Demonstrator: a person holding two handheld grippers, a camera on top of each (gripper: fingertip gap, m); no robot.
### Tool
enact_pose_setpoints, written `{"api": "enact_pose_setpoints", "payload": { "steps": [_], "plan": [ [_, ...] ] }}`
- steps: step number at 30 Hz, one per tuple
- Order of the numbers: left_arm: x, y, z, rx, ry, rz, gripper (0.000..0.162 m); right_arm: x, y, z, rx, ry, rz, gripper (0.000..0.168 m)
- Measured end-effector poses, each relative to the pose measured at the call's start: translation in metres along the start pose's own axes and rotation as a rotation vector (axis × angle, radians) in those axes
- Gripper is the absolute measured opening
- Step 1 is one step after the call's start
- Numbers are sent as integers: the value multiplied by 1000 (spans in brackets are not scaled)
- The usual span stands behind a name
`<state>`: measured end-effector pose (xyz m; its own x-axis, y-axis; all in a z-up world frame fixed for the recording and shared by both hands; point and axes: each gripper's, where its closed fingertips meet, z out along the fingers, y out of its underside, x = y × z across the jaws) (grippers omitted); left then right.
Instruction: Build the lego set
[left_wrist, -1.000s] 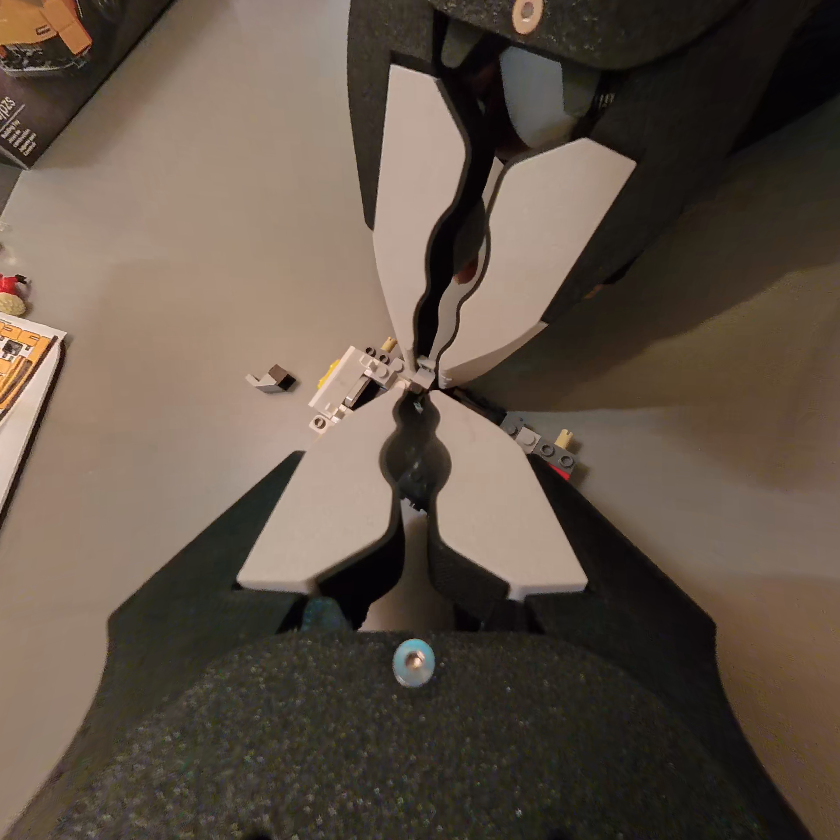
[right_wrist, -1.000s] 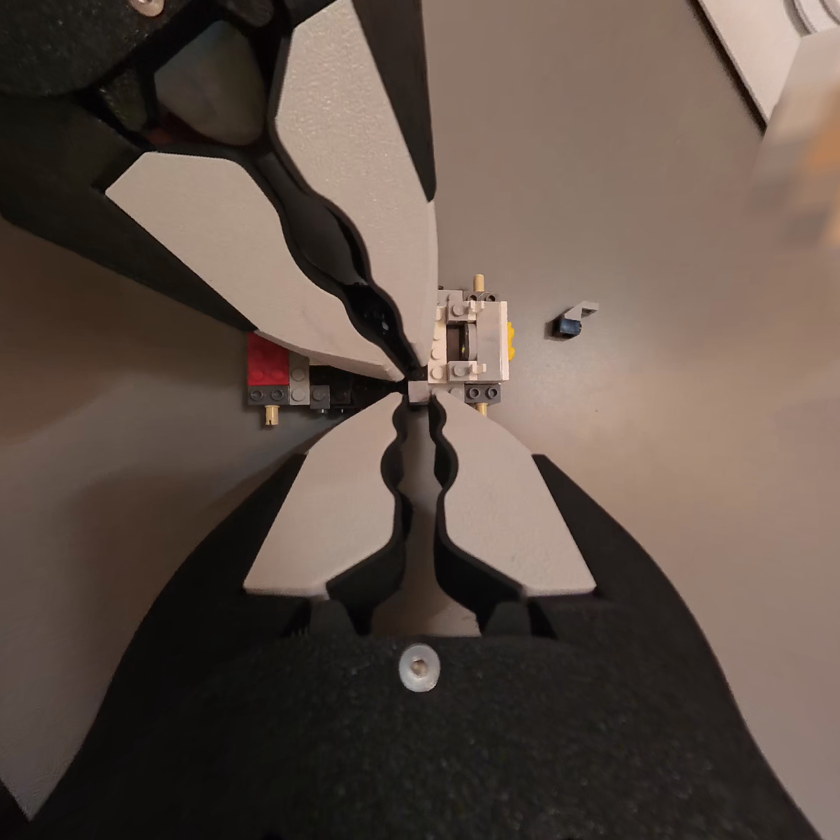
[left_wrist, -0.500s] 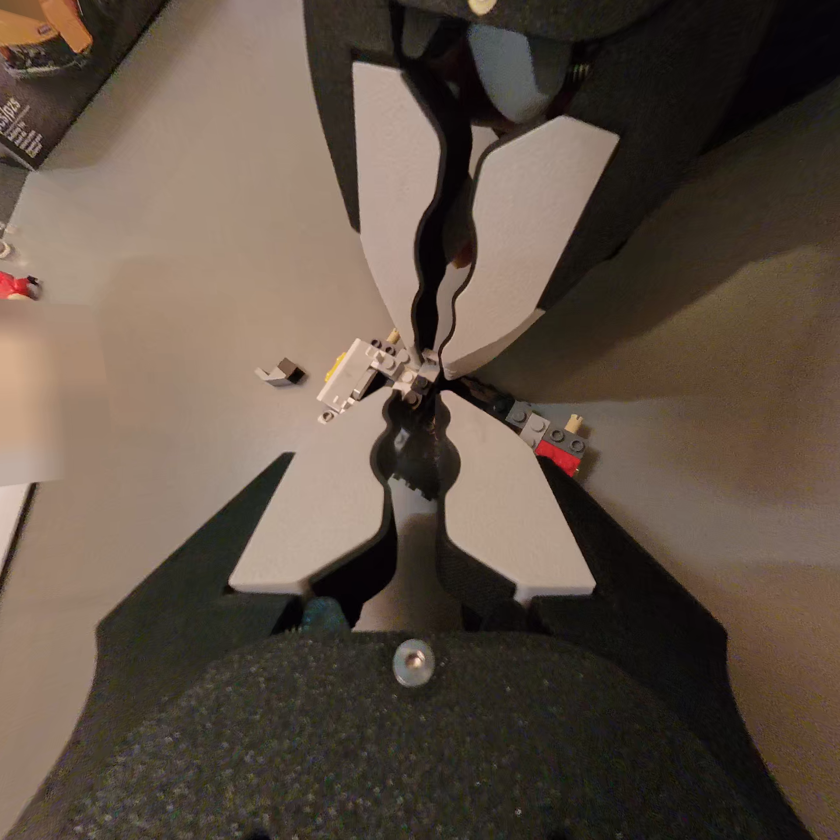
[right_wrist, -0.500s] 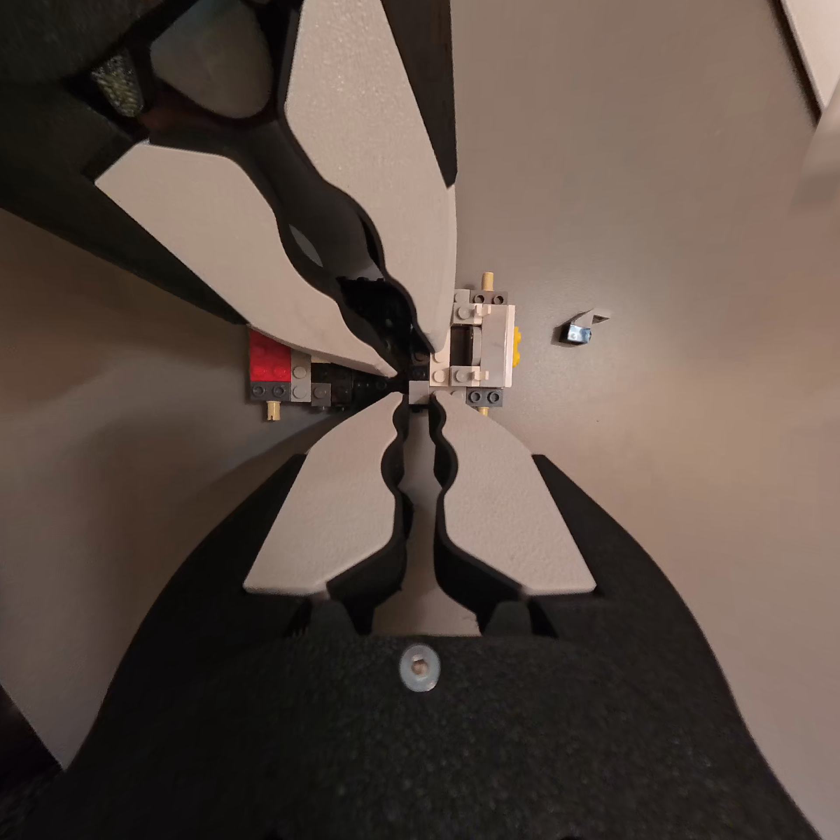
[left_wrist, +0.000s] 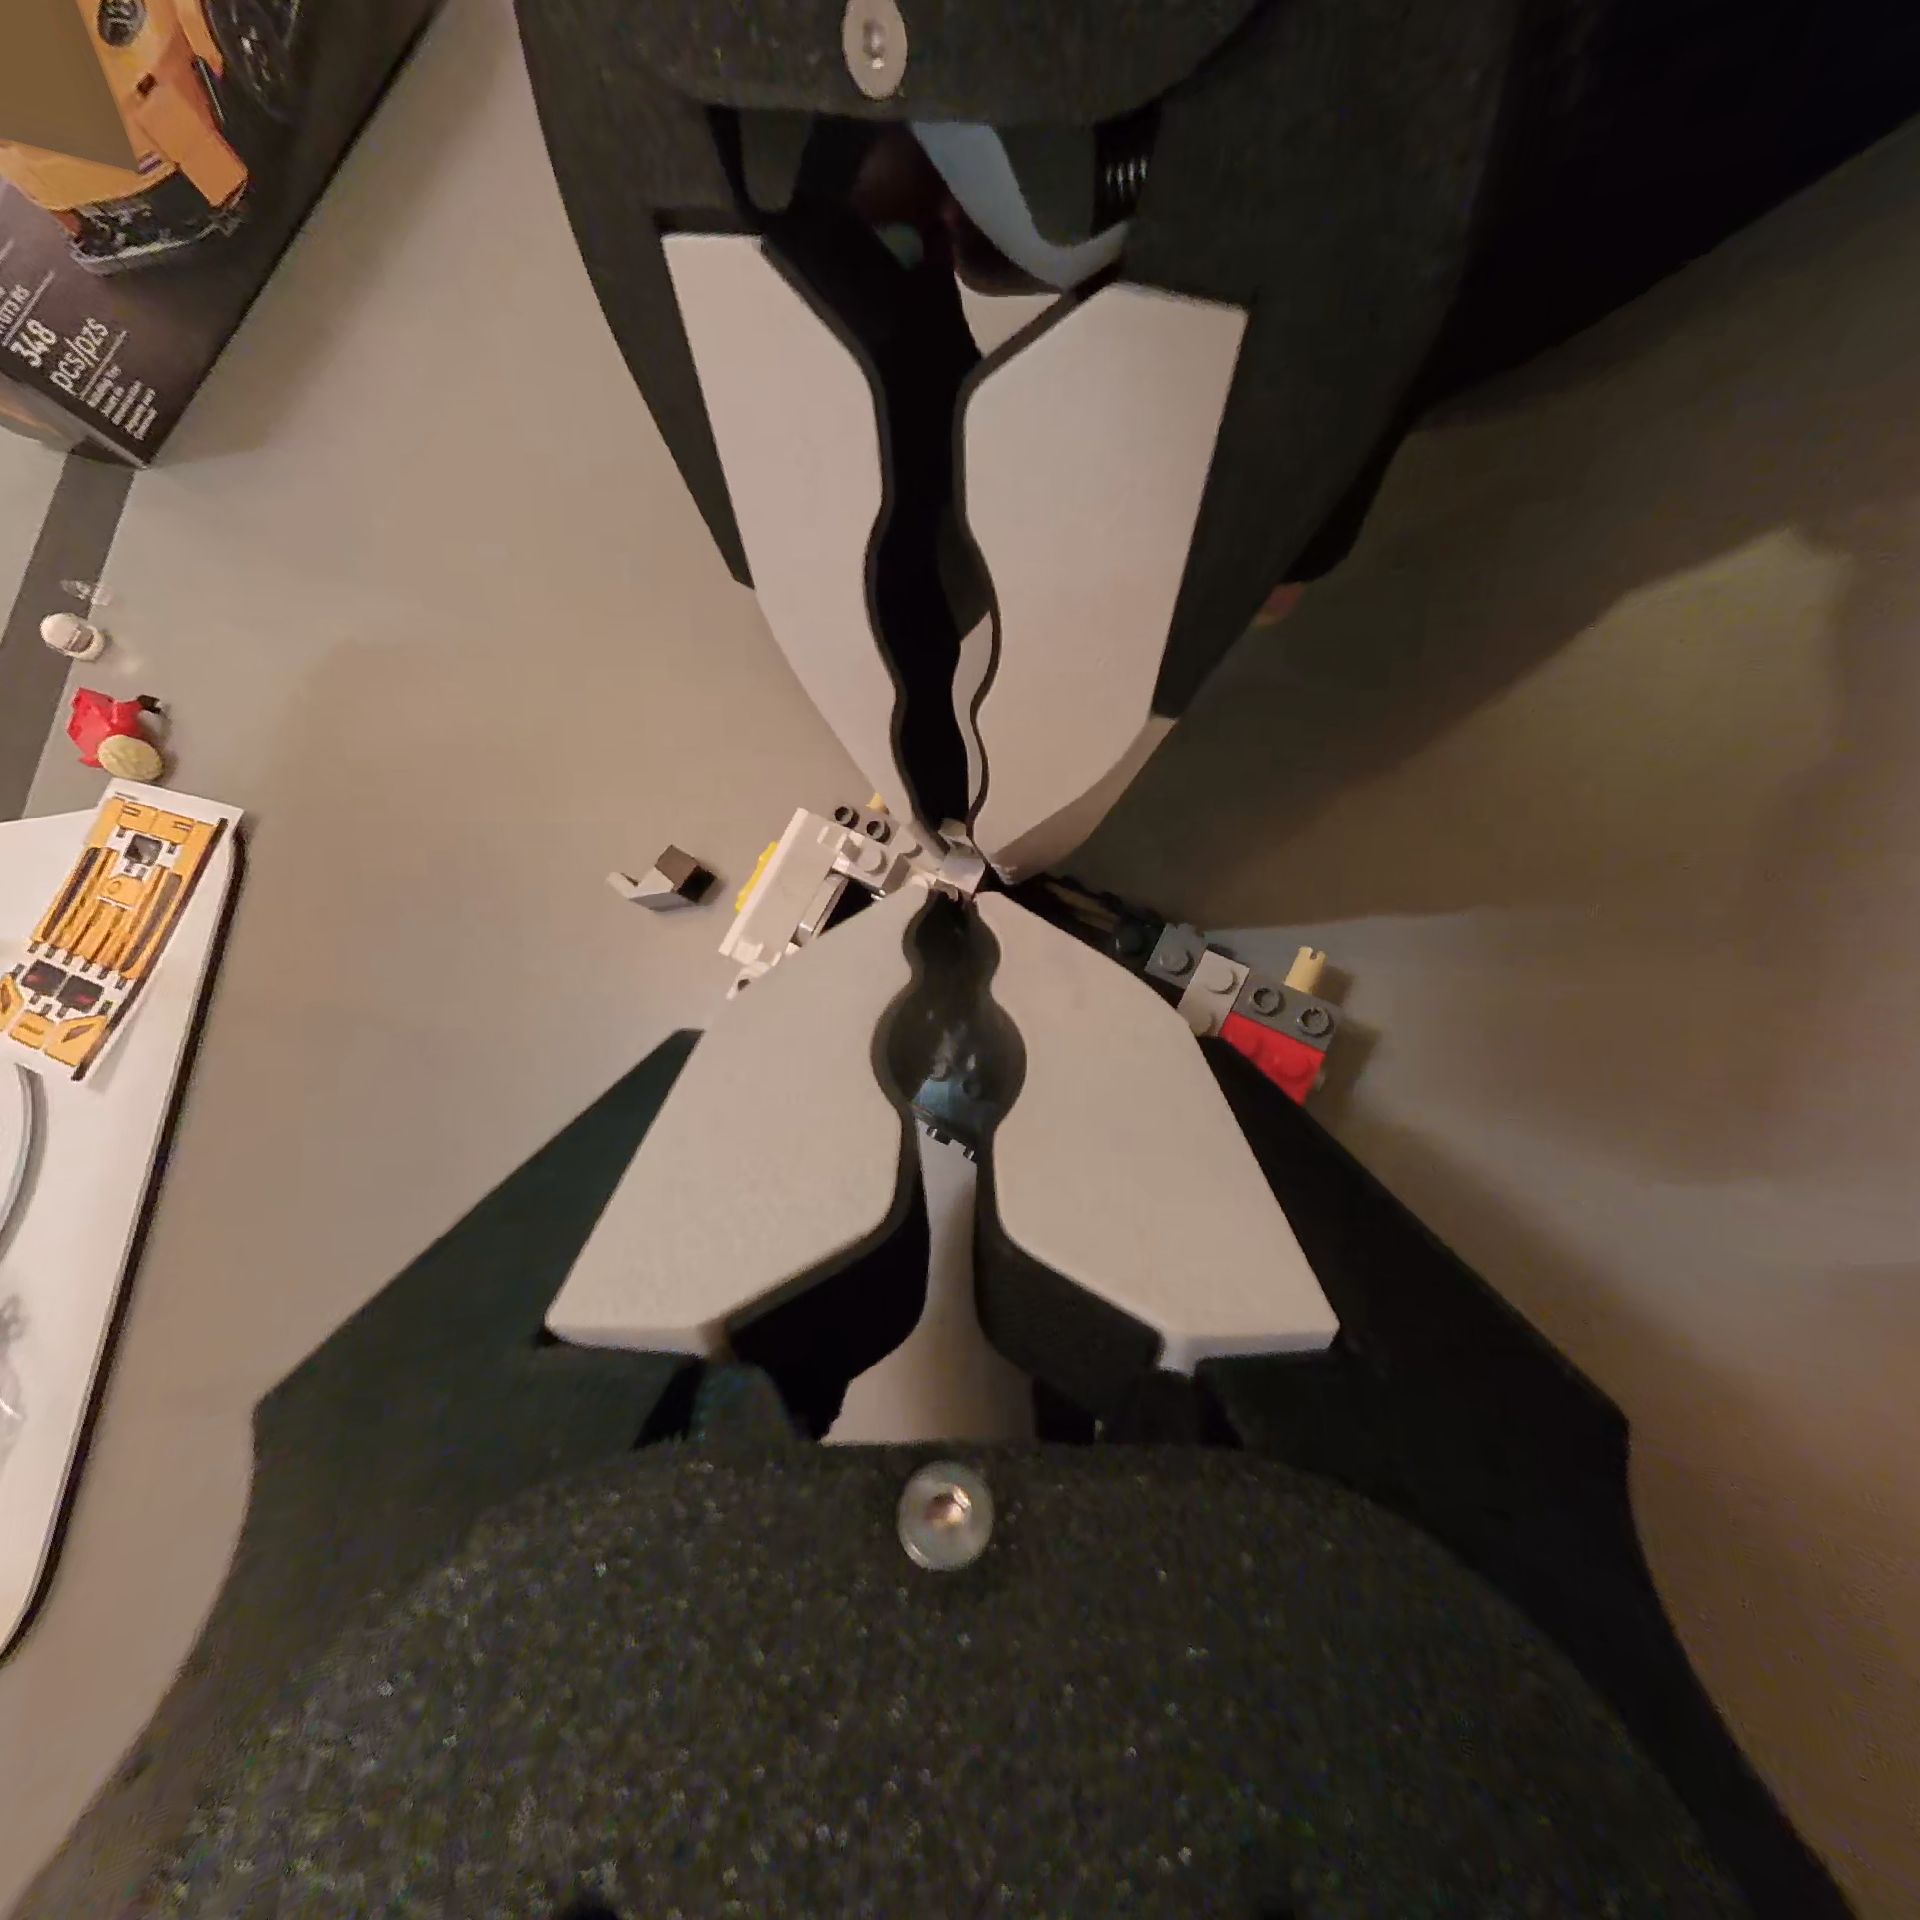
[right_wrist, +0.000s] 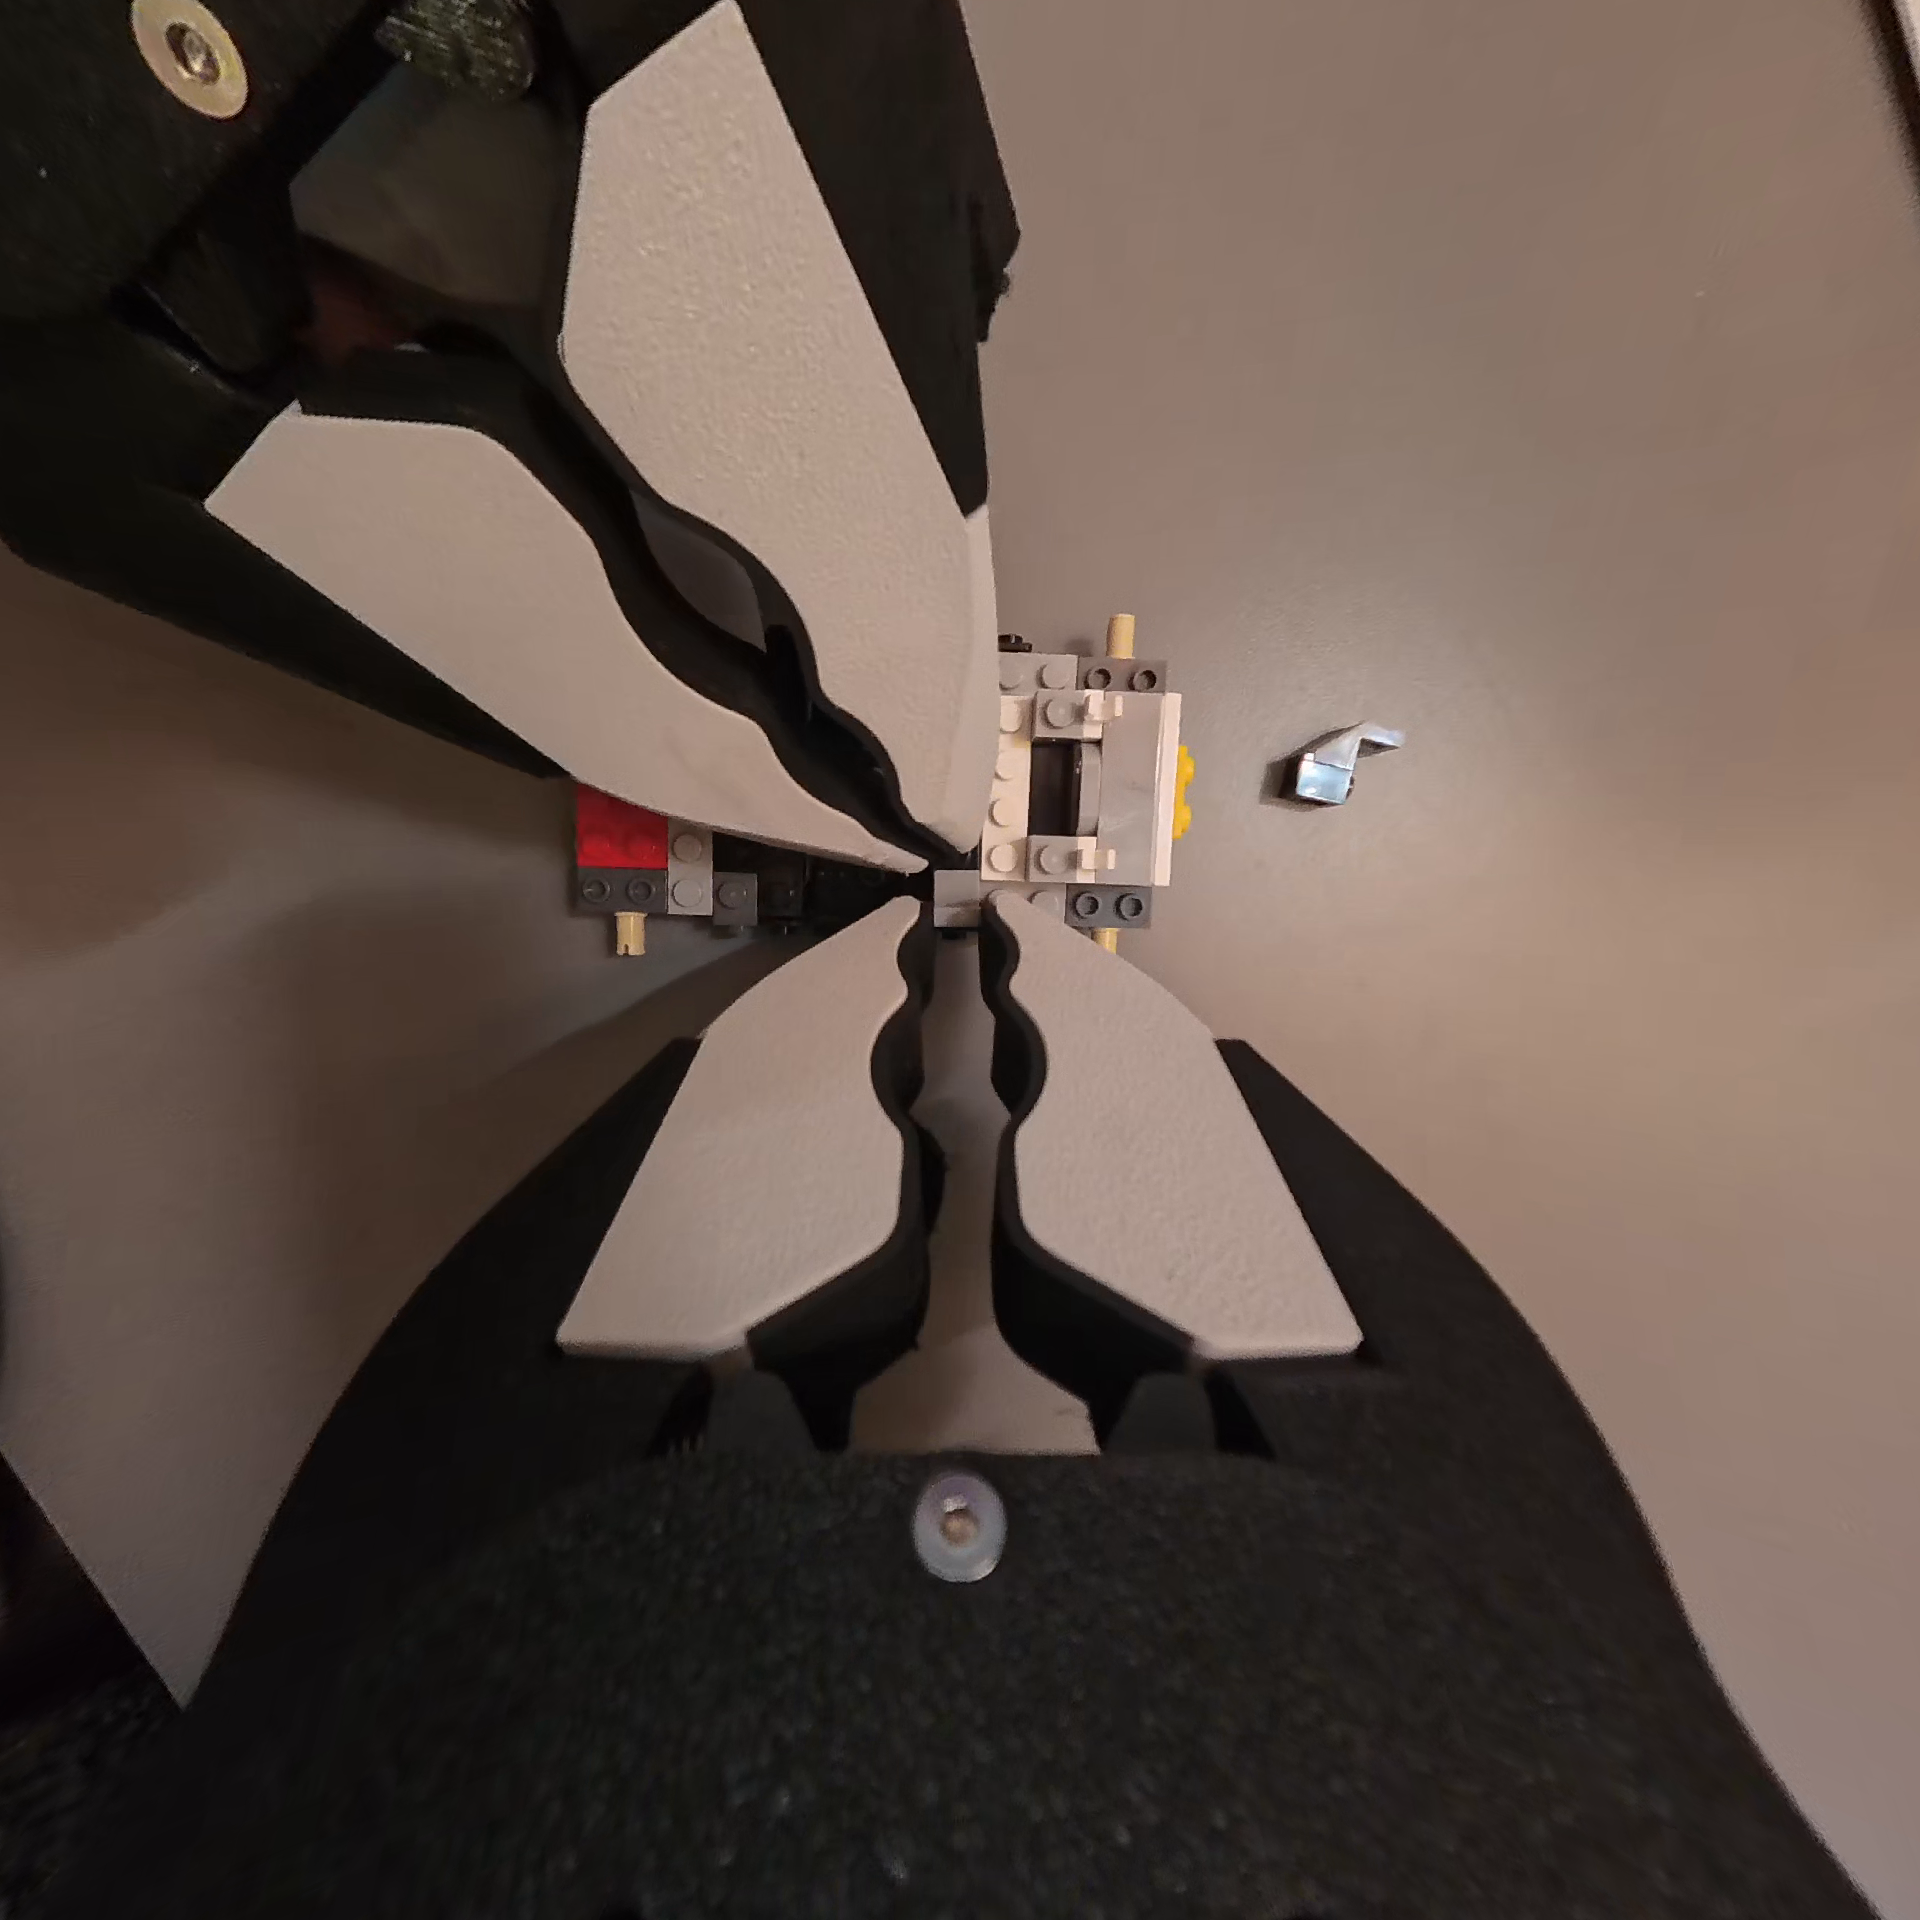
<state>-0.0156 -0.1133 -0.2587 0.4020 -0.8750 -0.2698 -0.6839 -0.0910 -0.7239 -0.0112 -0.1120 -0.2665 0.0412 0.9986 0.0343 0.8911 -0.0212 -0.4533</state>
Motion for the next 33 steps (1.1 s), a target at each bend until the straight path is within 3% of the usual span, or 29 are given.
{"api": "enact_pose_setpoints", "payload": {
  "steps": [16, 33],
  "plan": [
    [-1, 2, 0, -34, 0, -46, 0, 2, -4, -2, 69, 19, 12, 10],
    [-3, 3, 0, -46, 7, -31, 5, 2, -7, 2, 6, -48, -28, 7]
  ]
}}
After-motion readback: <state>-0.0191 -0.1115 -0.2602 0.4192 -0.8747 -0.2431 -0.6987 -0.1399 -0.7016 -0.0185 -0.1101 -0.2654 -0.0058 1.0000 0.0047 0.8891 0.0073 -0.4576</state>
